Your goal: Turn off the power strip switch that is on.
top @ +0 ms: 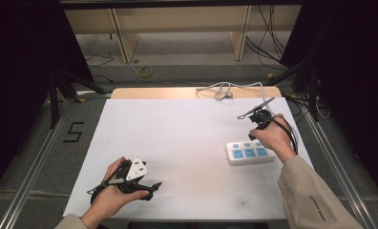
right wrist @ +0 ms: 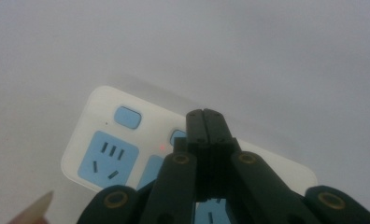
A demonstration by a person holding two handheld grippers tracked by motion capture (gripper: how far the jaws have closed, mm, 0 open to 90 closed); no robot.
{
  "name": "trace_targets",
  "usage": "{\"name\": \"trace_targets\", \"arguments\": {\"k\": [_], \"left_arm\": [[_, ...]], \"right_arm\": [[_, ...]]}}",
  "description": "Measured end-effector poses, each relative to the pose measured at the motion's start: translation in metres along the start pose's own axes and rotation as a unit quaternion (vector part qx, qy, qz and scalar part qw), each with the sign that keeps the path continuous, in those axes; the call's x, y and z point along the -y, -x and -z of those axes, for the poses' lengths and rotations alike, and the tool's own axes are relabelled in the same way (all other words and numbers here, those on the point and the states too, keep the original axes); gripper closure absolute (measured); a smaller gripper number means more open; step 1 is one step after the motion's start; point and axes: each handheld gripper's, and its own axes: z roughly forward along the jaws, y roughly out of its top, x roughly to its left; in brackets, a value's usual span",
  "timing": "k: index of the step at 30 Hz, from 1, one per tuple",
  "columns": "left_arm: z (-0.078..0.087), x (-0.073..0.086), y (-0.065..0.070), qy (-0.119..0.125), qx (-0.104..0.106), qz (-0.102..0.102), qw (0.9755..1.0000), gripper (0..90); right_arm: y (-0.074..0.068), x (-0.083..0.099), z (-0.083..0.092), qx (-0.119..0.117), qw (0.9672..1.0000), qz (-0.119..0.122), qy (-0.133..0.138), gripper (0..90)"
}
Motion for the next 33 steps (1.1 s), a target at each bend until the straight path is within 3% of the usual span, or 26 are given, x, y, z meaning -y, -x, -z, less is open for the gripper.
{"name": "trace_targets", "arguments": {"k": [33], "left_arm": [[0.0,0.0,0.0,0.0,0.0,-0.002,1.0,14.6]], "right_arm": [[-0.005,-0.002,-0.016,-0.002,0.9997,0.002,-0.023,90.0]]}}
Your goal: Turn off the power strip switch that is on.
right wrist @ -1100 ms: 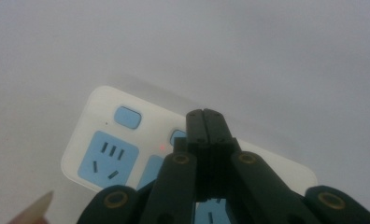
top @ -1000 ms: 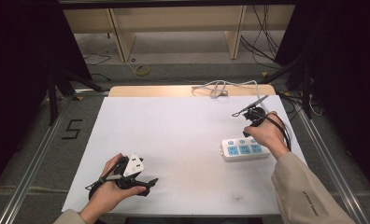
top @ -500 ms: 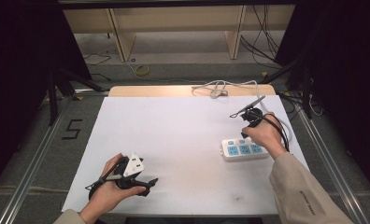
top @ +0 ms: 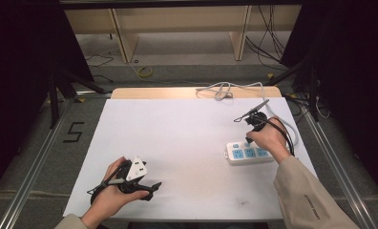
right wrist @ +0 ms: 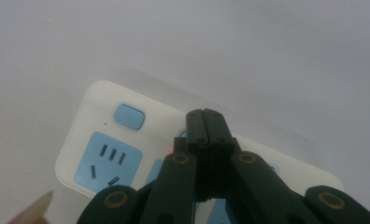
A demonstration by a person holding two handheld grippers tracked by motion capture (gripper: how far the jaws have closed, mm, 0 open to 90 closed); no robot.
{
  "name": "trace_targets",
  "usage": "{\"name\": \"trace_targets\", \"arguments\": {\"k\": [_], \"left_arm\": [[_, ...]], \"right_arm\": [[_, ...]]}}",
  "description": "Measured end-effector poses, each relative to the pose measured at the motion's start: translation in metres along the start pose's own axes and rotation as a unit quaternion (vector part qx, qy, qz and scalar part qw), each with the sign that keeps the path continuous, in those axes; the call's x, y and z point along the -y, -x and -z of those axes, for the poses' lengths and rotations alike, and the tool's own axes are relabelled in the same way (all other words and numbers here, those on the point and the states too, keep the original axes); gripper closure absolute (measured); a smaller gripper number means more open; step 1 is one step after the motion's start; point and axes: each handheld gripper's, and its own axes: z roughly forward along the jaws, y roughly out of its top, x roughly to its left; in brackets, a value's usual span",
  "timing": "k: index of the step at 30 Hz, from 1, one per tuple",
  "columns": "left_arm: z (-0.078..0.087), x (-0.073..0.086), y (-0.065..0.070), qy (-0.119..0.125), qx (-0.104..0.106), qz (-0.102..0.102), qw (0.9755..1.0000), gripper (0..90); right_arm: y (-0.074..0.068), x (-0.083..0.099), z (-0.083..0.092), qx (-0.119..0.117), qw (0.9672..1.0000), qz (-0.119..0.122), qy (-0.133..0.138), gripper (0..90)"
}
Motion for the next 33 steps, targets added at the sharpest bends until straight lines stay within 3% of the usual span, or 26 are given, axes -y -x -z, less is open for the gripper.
{"name": "trace_targets", "arguments": {"k": [33], "left_arm": [[-0.0001,-0.0001,0.0002,0.0,0.001,-0.001,1.0,14.7]], "right_arm": [[-0.0029,-0.0019,-0.0078,-0.002,0.9997,0.006,-0.024,90.0]]}}
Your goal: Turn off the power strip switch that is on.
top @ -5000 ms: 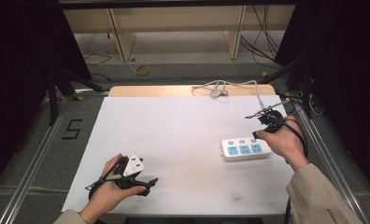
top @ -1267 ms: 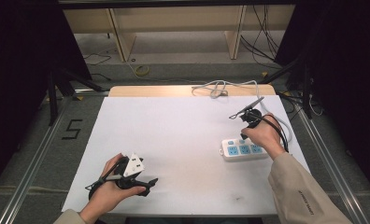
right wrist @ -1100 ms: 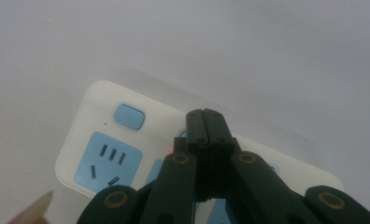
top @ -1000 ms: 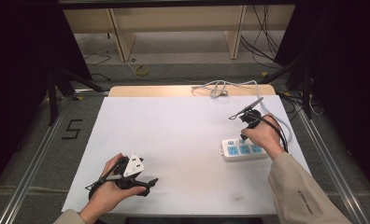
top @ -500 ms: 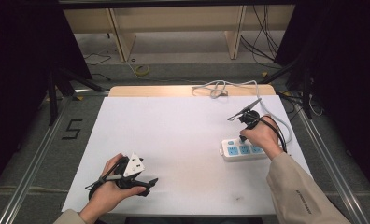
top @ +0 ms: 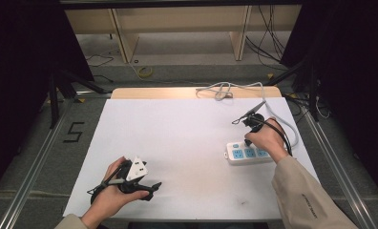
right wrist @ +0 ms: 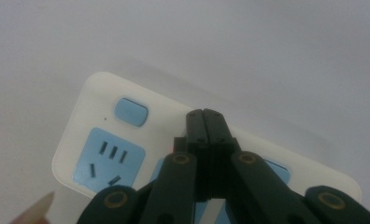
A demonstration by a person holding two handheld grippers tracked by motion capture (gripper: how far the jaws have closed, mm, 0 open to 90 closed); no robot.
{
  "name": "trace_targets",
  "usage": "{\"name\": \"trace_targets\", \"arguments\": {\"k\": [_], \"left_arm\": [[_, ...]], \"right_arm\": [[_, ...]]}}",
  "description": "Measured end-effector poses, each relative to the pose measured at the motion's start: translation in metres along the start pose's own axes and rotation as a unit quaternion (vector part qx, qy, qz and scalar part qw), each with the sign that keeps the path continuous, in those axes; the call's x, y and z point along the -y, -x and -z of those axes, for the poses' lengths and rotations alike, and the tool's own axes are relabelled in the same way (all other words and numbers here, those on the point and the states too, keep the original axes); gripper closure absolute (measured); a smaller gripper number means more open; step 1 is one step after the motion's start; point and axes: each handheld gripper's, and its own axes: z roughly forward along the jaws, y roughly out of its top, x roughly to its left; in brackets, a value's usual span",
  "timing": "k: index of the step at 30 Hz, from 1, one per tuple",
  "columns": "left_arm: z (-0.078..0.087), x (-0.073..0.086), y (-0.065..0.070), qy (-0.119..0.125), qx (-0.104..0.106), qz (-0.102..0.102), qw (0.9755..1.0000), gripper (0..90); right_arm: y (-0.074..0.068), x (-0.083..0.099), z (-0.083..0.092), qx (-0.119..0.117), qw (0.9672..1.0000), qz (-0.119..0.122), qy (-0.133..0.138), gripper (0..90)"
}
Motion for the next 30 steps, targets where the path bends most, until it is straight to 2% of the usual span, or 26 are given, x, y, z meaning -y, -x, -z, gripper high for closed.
{"name": "trace_targets", "arguments": {"k": [8,12,30], "left_arm": [[0.0002,0.0,0.0002,0.001,0.0,0.0,1.0,14.7],[0.0001,-0.0001,0.0002,0.0,0.0,-0.001,1.0,14.7],[0.0004,0.0,0.0001,0.001,-0.001,0.0,1.0,14.7]], "right_arm": [[0.0001,-0.0008,-0.0005,0.004,1.0,-0.001,-0.001,90.0],[-0.0013,-0.0017,-0.0011,0.011,0.9999,0.008,-0.003,90.0],[-0.003,-0.0051,-0.0014,0.015,0.9997,0.01,-0.018,90.0]]}}
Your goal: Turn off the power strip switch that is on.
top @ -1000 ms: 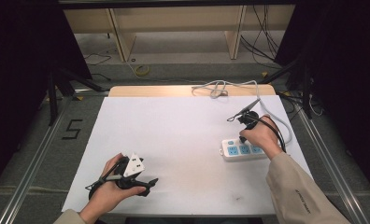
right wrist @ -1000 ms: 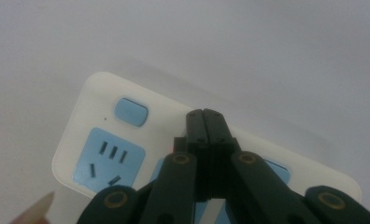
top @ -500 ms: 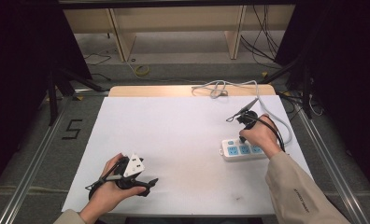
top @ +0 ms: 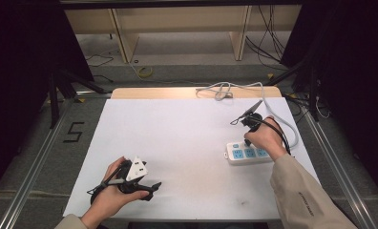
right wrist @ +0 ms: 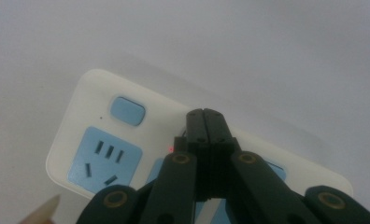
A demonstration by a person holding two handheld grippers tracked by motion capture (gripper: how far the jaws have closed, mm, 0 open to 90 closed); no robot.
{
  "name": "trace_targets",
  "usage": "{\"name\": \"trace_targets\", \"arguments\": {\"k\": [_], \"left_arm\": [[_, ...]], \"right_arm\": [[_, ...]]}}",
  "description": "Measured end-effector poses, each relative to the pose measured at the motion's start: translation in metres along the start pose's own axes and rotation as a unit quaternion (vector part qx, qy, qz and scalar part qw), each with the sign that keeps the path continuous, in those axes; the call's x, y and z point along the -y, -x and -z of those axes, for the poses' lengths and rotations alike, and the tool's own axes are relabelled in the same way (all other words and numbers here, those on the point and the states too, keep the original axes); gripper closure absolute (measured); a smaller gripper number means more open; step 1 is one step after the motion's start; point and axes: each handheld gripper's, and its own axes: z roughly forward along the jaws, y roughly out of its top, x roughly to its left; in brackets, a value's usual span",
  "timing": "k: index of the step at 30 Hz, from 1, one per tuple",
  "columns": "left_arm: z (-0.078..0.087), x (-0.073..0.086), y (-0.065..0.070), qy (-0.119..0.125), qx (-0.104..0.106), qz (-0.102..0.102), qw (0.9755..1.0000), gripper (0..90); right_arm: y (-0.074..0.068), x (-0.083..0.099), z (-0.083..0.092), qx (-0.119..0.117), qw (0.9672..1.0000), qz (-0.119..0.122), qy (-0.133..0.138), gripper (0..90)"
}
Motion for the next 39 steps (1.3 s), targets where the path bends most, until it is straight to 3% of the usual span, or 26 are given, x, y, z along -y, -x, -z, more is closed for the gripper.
{"name": "trace_targets", "arguments": {"k": [13,39], "left_arm": [[0.0009,0.0002,-0.0003,0.0,0.0,-0.001,1.0,14.6],[0.0008,0.0002,-0.0003,0.0,0.0,-0.001,1.0,14.7]], "right_arm": [[-0.0032,-0.0012,-0.0006,0.012,0.9999,0.005,-0.006,90.0],[-0.0011,-0.0015,-0.0011,0.002,1.0,-0.004,-0.009,90.0]]}}
